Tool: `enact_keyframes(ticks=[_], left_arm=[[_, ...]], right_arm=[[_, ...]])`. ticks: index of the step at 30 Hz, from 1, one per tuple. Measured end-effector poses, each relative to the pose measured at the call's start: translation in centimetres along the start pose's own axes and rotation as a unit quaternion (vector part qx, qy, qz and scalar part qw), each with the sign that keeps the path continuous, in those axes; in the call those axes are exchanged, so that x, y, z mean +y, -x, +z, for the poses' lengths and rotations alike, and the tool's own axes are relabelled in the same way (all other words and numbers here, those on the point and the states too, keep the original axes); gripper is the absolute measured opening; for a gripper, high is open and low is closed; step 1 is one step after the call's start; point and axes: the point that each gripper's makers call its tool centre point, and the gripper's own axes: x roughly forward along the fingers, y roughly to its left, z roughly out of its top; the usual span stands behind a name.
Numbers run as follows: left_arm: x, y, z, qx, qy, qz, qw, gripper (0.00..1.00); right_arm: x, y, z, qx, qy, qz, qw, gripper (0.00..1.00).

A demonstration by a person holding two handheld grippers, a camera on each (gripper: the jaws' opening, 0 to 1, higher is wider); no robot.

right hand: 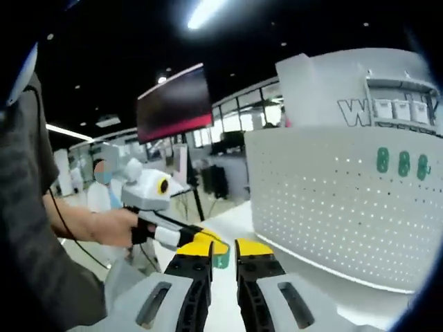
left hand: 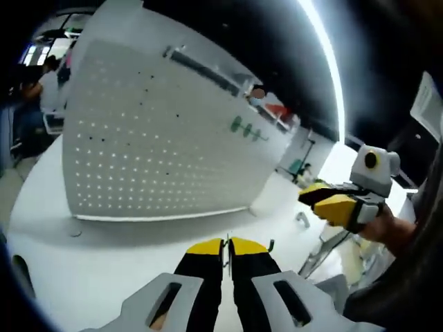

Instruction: Insert the hook assembly into the mounting plate slot until the hook locks in place.

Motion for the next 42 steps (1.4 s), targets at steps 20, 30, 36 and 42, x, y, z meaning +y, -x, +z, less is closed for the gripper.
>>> enact_keyframes(ticks=[20,30,36,42], left_arm=[[-2.7,-1.0,0.2,-0.015,0.027,-0.03,0.9991,0.03],[-2.8,-1.1,0.3,-0.023,0.044,-0.036,0.9981,0.03],[-3.0,-1.0,0.4,-0.03,0.05,-0.039,0.9975,0.03],[-3.0,-1.0,0.4,-0.03,0.051,-0.037,0.9976,0.03]], right_arm=[[0.4,-2.0,-3.6,0.087,0.043,-0.022,0.995,0.1],[-0.1,-2.2,-4.1,0.095,0.073,-0.032,0.9923,0.06],[-0.3,-2.2,-3.7,0.084,0.071,-0.036,0.9933,0.02],[-0.3,-2.2,-3.7,0.082,0.066,-0.036,0.9938,0.02]])
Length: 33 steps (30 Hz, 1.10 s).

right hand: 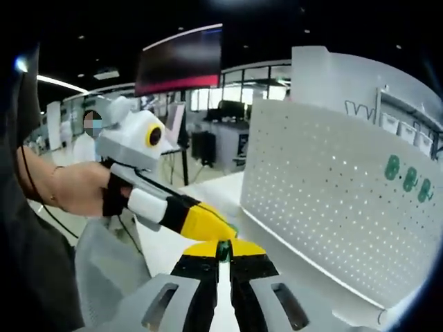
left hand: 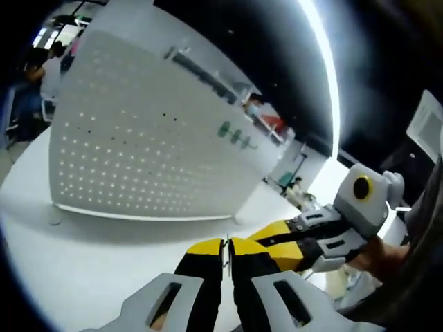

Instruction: Insert the hook assembly into the mounting plate slot until the hook locks in place.

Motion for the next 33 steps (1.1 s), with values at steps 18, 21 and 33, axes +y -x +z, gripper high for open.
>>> enact_keyframes(ticks=[18,21,33], left_arm=[[-1.2,-0.1,0.9,-0.026,0.013,-0.01,0.9995,0.03],[-1.2,-0.1,0.8,-0.025,0.014,-0.01,0.9995,0.03],[-1.3,0.1,0.6,-0.023,0.019,-0.009,0.9995,0.03]], right_arm=[[-0.5,1.1,1.0,-0.016,0.014,-0.028,0.9994,0.01],[-0.3,1.0,0.9,-0.01,0.028,-0.031,0.9991,0.02],[-0.1,0.9,0.7,-0.006,0.035,-0.027,0.999,0.01]])
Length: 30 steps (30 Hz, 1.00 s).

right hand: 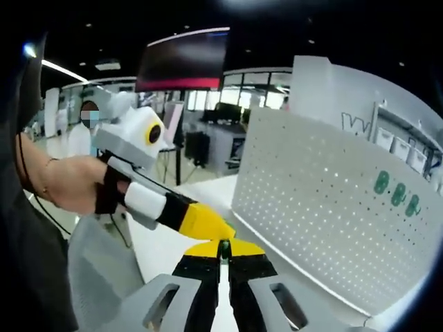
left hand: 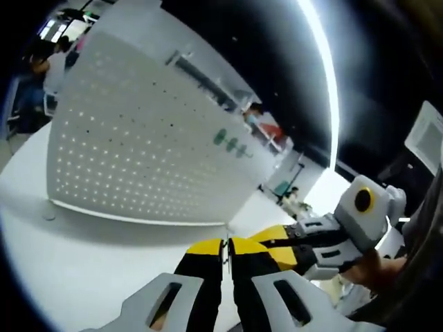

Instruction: Insert the hook assembly into the mounting plate slot until the hook locks in place.

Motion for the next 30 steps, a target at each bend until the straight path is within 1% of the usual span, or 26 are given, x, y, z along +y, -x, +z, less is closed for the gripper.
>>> enact_keyframes(ticks=[8,11,13,16,19,21,24,28,29,30], left_arm=[[0.1,0.0,-0.3,0.004,0.006,0.002,1.0,0.03],[0.1,0.0,-0.3,0.005,0.001,-0.001,1.0,0.03],[0.1,0.0,-0.2,0.003,-0.002,-0.002,1.0,0.04],[0.1,0.0,-0.1,0.002,-0.014,-0.003,0.9999,0.04],[0.2,0.0,-0.3,0.008,-0.024,-0.004,0.9997,0.05],[0.2,0.0,-0.3,0.01,-0.033,-0.006,0.9994,0.05],[0.1,-0.1,-0.3,0.012,-0.059,-0.008,0.9981,0.05],[0.0,0.0,-0.2,0.01,-0.061,-0.009,0.998,0.04],[0.0,0.1,-0.1,0.011,-0.067,-0.009,0.9977,0.03],[0.0,0.2,0.0,0.011,-0.081,-0.007,0.9967,0.03]], right_arm=[[0.2,0.0,-0.3,0.004,-0.013,0.007,0.9999,0.0],[0.0,0.0,-0.4,-0.006,-0.044,0.009,0.999,0.0],[0.0,0.0,-0.4,-0.01,-0.053,0.009,0.9985,0.0],[0.0,0.0,-0.4,-0.013,-0.056,0.011,0.9983,0.0],[0.1,-0.1,-0.6,-0.013,-0.058,0.013,0.9982,0.0],[0.2,-0.1,-0.7,-0.013,-0.069,0.015,0.9974,0.0],[0.1,-0.1,-0.8,-0.015,-0.079,0.015,0.9967,0.0],[-0.1,-0.1,-1.2,-0.009,-0.072,0.009,0.9973,0.0],[-0.2,-0.1,-1.3,-0.006,-0.071,0.008,0.9974,0.0],[-0.3,-0.1,-1.5,-0.004,-0.072,0.006,0.9974,0.0]])
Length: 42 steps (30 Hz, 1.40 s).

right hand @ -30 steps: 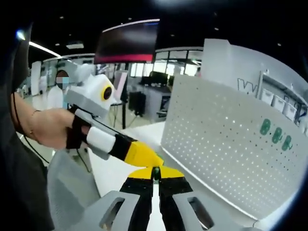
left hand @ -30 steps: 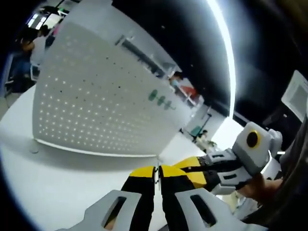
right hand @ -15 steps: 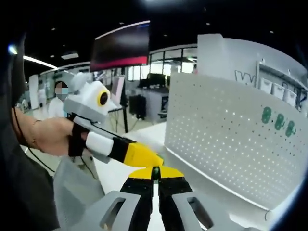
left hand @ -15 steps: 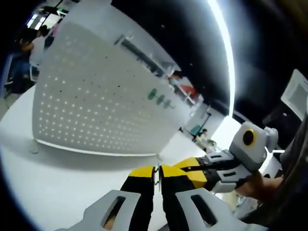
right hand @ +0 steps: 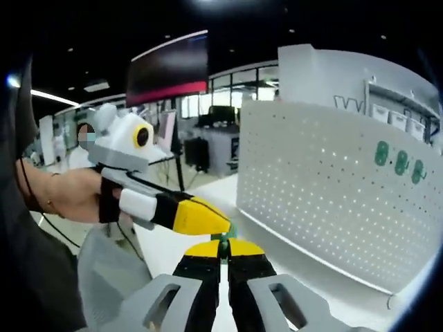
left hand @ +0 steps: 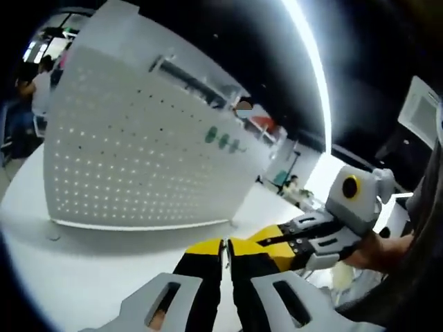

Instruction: Insert the hook assembly into the mounting plate slot until the hook locks in place.

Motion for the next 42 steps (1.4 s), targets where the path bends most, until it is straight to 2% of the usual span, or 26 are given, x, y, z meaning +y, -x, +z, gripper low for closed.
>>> enact_keyframes(ticks=[4,8,12,17,22,27,30,31,42], left_arm=[[0.2,0.2,0.2,-0.001,-0.005,0.006,1.0,0.15],[-0.1,0.2,0.2,-0.002,-0.01,-0.001,0.9999,0.24],[0.1,0.2,0.1,-0.003,0.0,0.0,1.0,0.43],[-0.1,0.3,0.0,0.002,-0.019,-0.005,0.9998,0.51],[-0.4,0.0,-0.3,0.006,-0.026,-0.001,0.9996,0.69],[-1.0,-0.2,-0.7,0.016,-0.034,-0.008,0.9993,0.79],[-0.7,-0.3,-0.9,0.021,-0.041,0.012,0.9989,0.93],[-0.5,-0.3,-0.9,0.024,-0.044,0.015,0.9987,0.96],[0.1,0.1,-0.5,0.024,-0.054,0.029,0.9978,1.0]], right_arm=[[-0.7,0.3,-0.2,-0.005,-0.012,-0.006,0.9999,0.0],[-1.4,0.4,-0.2,-0.009,-0.017,-0.015,0.9997,0.0],[-2.2,0.3,0.0,-0.015,-0.024,-0.025,0.9993,0.0],[-2.6,0.3,0.1,-0.02,-0.028,-0.03,0.999,0.0],[-3.1,0.1,0.2,-0.024,-0.029,-0.034,0.9987,0.0],[-3.7,0.1,0.5,-0.03,-0.031,-0.04,0.9982,0.0],[-4.1,0.1,1.1,-0.047,-0.063,-0.038,0.9961,0.0],[-4.3,0.2,1.2,-0.047,-0.055,-0.042,0.9965,0.0],[-6.7,0.5,2.0,-0.061,-0.046,-0.07,0.9946,0.0]])
